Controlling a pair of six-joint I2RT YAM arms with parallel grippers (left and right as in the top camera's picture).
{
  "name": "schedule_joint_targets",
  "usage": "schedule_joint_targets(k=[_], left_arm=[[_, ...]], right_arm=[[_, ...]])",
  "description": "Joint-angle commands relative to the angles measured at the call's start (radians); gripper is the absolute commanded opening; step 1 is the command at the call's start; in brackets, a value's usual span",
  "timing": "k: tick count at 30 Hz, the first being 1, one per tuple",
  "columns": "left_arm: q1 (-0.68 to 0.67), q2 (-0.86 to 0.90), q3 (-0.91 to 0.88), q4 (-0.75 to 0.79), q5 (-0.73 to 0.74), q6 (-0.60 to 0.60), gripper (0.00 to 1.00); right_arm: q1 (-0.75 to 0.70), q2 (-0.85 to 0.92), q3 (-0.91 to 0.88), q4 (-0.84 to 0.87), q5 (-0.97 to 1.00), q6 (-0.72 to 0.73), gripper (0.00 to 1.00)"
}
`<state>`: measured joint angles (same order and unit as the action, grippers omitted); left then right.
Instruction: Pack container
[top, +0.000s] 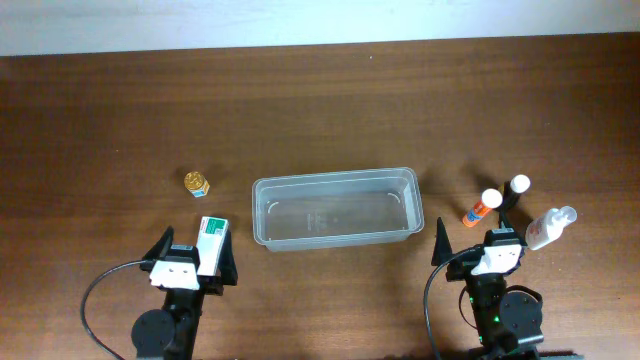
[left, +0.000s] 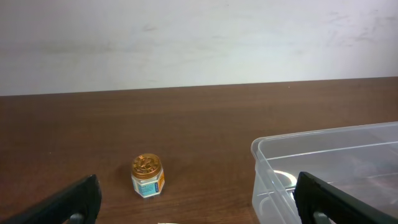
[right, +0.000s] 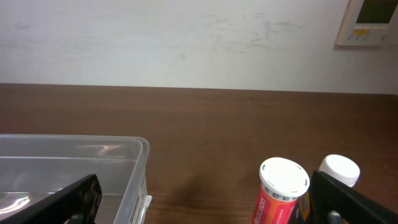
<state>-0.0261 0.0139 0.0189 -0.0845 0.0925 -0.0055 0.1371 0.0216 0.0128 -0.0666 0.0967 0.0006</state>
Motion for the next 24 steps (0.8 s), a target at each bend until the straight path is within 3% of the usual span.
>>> schedule_joint_targets(k=[1, 15, 18, 24], left_arm=[[-0.004, -0.003, 0.001, -0.010, -0.007, -0.006, 0.99], [-0.004, -0.003, 0.005, -0.014, -0.006, -0.033, 0.99], [-0.004, -0.002, 0.042, -0.068, -0.006, -0.077, 0.99], [-0.004, 0.115, 0.298, -0.283, -0.031, -0.121, 0.99]], right_arm=[[-0.008, -0.003, -0.007, -0.004, 0.005, 0.003, 0.98], [-0.008, -0.003, -0.005, -0.010, -0.005, 0.019, 0.98], [-0.008, -0.001, 0.022, -0.048, -0.005, 0.023, 0.98], [-0.008, 0.088, 0.230, -0.156, -0.006, 0.148, 0.98]])
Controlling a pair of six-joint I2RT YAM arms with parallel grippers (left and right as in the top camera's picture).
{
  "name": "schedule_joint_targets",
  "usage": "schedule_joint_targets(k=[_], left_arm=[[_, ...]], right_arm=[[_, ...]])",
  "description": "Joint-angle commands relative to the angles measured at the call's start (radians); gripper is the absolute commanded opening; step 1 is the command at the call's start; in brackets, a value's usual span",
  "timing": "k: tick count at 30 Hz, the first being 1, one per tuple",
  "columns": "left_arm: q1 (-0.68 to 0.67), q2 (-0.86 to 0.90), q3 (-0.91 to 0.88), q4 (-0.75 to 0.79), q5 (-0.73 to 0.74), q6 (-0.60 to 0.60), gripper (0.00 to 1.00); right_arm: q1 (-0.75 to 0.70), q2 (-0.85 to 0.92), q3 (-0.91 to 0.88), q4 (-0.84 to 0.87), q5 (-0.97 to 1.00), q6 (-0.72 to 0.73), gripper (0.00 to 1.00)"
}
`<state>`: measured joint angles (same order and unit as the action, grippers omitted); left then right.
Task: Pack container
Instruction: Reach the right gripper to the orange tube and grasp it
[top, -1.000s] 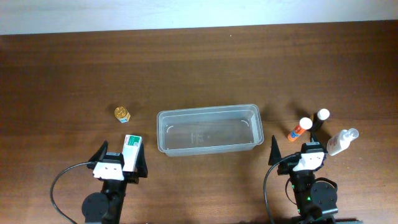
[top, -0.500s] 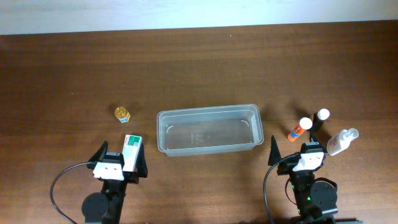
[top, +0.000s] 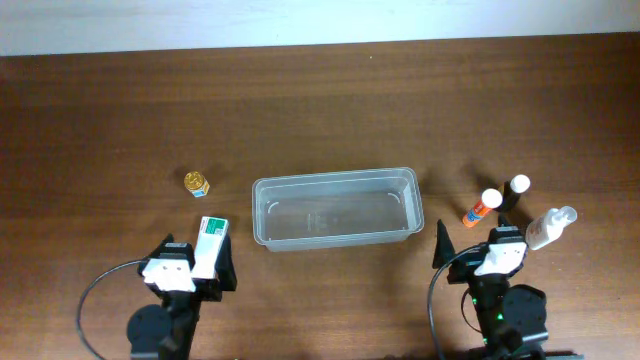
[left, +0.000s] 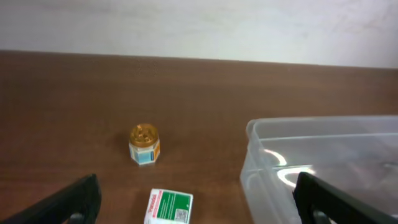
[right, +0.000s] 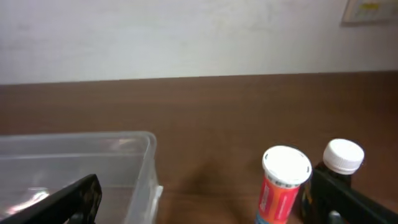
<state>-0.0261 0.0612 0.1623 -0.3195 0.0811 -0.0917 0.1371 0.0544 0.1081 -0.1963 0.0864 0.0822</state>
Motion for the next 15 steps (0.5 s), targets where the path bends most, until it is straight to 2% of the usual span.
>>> schedule_joint_targets(k=[1, 9, 15], left_arm=[[-0.004, 0.099, 0.199, -0.076, -0.028, -0.034, 0.99], [-0.004, 0.502, 0.618, -0.355, -0.044, -0.019, 1.00], [-0.004, 0.791, 0.890, -0.629, -0.043, -0.012, 0.99]], right_arm=[[-0.008, 0.085, 0.174, -0.046, 0.005, 0.066, 0.98], [-0.009, 0.526, 0.644, -0.349, 0.005, 0.065, 0.98], [-0.078, 0.899, 1.041, -0.717, -0.024, 0.065, 0.98]])
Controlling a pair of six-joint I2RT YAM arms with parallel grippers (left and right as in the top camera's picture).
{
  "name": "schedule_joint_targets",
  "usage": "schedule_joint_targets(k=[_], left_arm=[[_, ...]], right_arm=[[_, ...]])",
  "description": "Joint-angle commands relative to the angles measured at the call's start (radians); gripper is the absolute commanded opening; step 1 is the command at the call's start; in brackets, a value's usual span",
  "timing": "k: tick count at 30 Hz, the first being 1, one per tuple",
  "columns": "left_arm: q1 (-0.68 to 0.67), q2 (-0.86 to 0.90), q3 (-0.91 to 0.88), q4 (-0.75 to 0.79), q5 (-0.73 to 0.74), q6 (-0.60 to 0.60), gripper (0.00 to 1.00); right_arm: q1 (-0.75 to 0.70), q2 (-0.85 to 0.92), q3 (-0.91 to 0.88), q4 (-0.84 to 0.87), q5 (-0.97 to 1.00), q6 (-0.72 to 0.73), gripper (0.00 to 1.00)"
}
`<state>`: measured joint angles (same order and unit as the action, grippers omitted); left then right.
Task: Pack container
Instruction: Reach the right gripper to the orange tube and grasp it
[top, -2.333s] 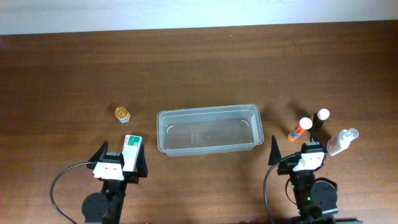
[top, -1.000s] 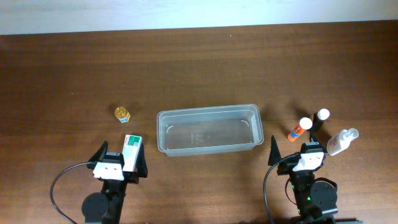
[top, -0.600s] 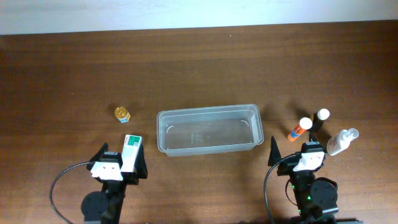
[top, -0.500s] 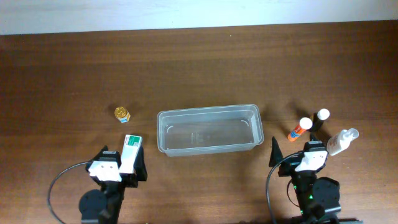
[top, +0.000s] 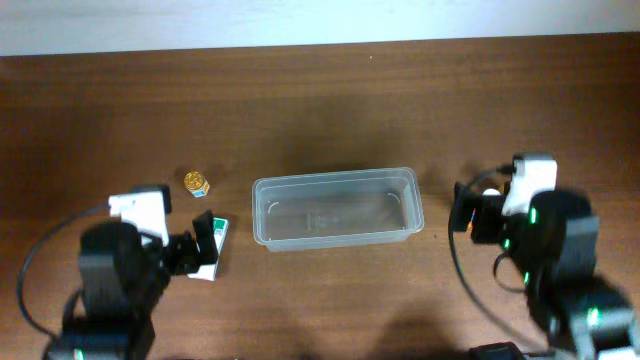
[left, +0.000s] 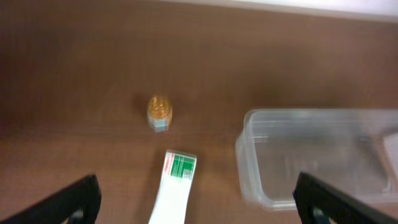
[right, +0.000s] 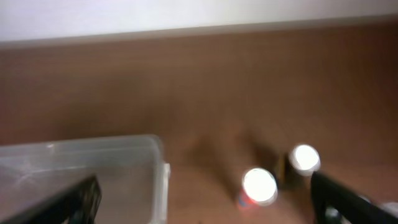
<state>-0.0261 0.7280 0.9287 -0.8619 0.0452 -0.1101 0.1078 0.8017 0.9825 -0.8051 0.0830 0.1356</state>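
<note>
The clear plastic container (top: 335, 208) stands empty at mid-table. To its left are a small gold-lidded jar (top: 196, 182) and a white-and-green box (top: 212, 246) lying flat. My left gripper (top: 190, 250) hovers open above the box (left: 175, 192), with the jar (left: 158, 112) beyond it. My right gripper (top: 478, 215) hovers open to the right of the container (right: 81, 174), over an orange tube with a white cap (right: 258, 186) and a dark bottle with a white cap (right: 304, 160). Neither gripper holds anything.
In the overhead view my right arm (top: 545, 240) covers most of the bottles on the right. A white wall (top: 320, 18) borders the far edge of the brown table (top: 320, 110).
Both arms have risen and moved forward from the table's front edge. Both wrist views now look down on the items from higher up. Nothing was taken hold of.
First both arms sat low at the front edge, with the wrist views level across the table. Then the wrist views tilted down a little and the box came into the left one. Now both open grippers hang high over their items.
</note>
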Motion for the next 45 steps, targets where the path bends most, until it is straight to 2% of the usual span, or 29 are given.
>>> schedule_joint_targets(k=[1, 5, 8, 17, 25, 27, 36, 40, 43, 45], left_arm=[[-0.004, 0.169, 0.161, -0.128, -0.008, 0.006, 0.99], [-0.004, 0.292, 0.240, -0.221, -0.008, 0.006, 0.99], [-0.004, 0.346, 0.244, -0.232, -0.008, 0.006, 0.99], [-0.004, 0.424, 0.244, -0.236, -0.008, 0.006, 0.99], [-0.004, 0.425, 0.244, -0.236, -0.008, 0.006, 1.00], [-0.004, 0.425, 0.244, -0.236, -0.008, 0.006, 0.99], [-0.004, 0.425, 0.244, -0.236, -0.008, 0.006, 0.99], [-0.004, 0.425, 0.244, -0.236, -0.008, 0.006, 0.99], [-0.004, 0.425, 0.244, -0.236, -0.008, 0.006, 0.99], [-0.004, 0.425, 0.244, -0.237, -0.008, 0.006, 0.99]], right_arm=[[-0.074, 0.215, 0.236, -0.180, -0.040, 0.012, 0.98], [-0.175, 0.431, 0.443, -0.382, -0.151, 0.011, 0.98], [-0.233, 0.548, 0.508, -0.459, -0.156, 0.012, 0.98], [-0.272, 0.798, 0.505, -0.524, -0.169, 0.008, 1.00], [-0.272, 0.975, 0.491, -0.534, -0.170, 0.008, 0.91], [-0.272, 1.002, 0.491, -0.538, -0.170, 0.008, 0.84], [-0.272, 1.046, 0.489, -0.551, -0.170, 0.008, 0.41], [-0.272, 1.046, 0.489, -0.561, -0.169, 0.008, 0.30], [-0.272, 1.046, 0.489, -0.561, -0.169, 0.008, 0.18], [-0.272, 1.046, 0.489, -0.562, -0.169, 0.008, 0.17]])
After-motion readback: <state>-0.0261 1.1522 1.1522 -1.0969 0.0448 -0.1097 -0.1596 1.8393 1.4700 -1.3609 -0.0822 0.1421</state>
